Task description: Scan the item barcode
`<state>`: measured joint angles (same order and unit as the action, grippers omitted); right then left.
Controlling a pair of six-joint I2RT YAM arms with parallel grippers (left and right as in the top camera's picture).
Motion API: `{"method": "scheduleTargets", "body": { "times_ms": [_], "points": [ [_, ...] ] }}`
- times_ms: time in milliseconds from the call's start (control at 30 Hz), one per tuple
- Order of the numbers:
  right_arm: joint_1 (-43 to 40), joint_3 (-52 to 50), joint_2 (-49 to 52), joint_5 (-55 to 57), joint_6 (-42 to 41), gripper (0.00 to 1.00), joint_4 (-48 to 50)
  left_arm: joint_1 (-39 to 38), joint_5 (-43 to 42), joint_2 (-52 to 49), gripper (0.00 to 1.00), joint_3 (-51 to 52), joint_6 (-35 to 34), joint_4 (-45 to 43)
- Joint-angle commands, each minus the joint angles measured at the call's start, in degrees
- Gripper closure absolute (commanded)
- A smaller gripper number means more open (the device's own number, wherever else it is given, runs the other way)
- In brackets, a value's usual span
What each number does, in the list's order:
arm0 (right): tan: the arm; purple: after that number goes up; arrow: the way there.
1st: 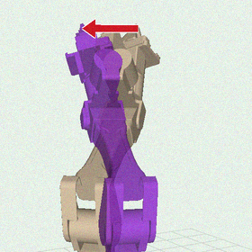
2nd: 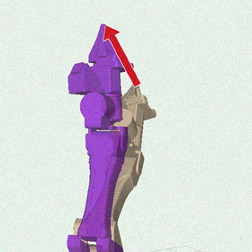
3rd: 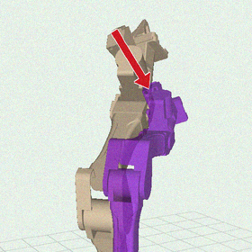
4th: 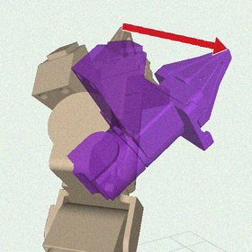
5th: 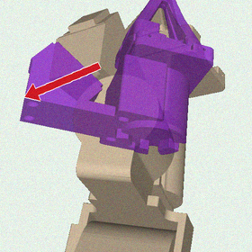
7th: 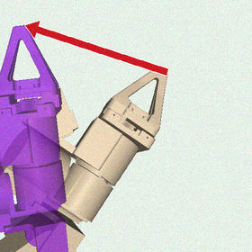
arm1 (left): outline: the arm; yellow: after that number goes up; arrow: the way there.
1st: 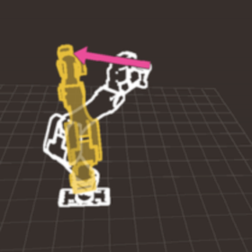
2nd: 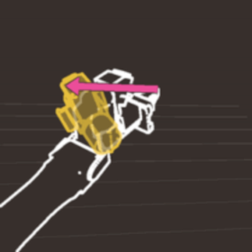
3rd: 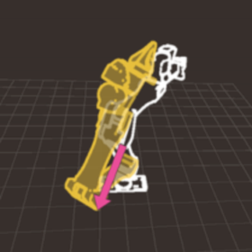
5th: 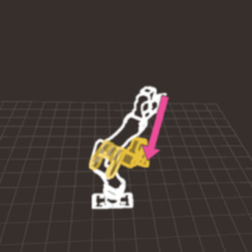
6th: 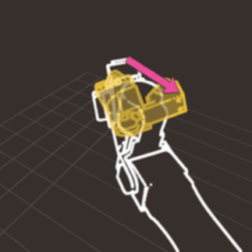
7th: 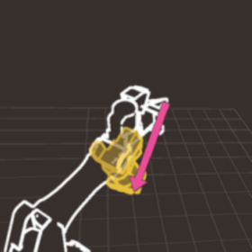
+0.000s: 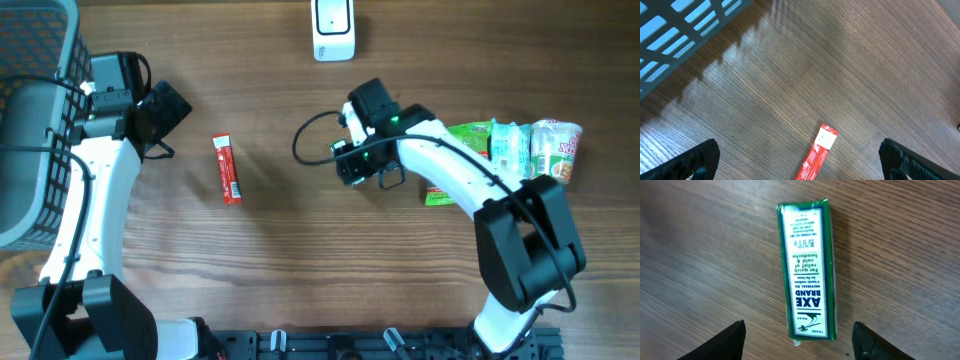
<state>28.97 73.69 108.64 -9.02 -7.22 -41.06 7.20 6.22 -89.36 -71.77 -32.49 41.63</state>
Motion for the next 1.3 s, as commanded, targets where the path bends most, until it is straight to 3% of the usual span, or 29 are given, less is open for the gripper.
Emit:
{"method": "scheduleTargets", "body": {
  "times_ms": [0, 500, 700, 833, 1000, 1267],
  "points": [
    [1.75, -1.81, 0.61, 9.27, 4.52, 0.30, 1.29, 0.07, 0.94, -0.02, 0.00, -0.66, -0.81, 0.00],
    [1.90, -2.03, 4.96, 5.86, 5.70, 0.29, 5.57, 0.07, 0.94, -0.02, 0.00, -0.66, -0.81, 0.00],
    [1.90, -2.03, 6.03, 6.43, 7.72, 0.41, 5.86, 0.07, 0.94, -0.02, 0.00, -0.66, -0.81, 0.00],
    [1.90, -2.03, 6.45, 6.40, 8.94, 0.43, 6.45, 0.07, 0.94, -0.02, 0.00, -0.66, -0.81, 0.00],
    [1.92, -0.09, 5.81, 6.38, 8.52, 0.73, 5.62, 0.07, 0.94, -0.02, 0.00, -0.66, -0.81, 0.00],
    [1.92, 2.67, -1.84, 6.40, 9.90, 0.75, 4.61, 0.07, 0.94, -0.02, 0.00, -0.66, -0.81, 0.00]
  ]
}}
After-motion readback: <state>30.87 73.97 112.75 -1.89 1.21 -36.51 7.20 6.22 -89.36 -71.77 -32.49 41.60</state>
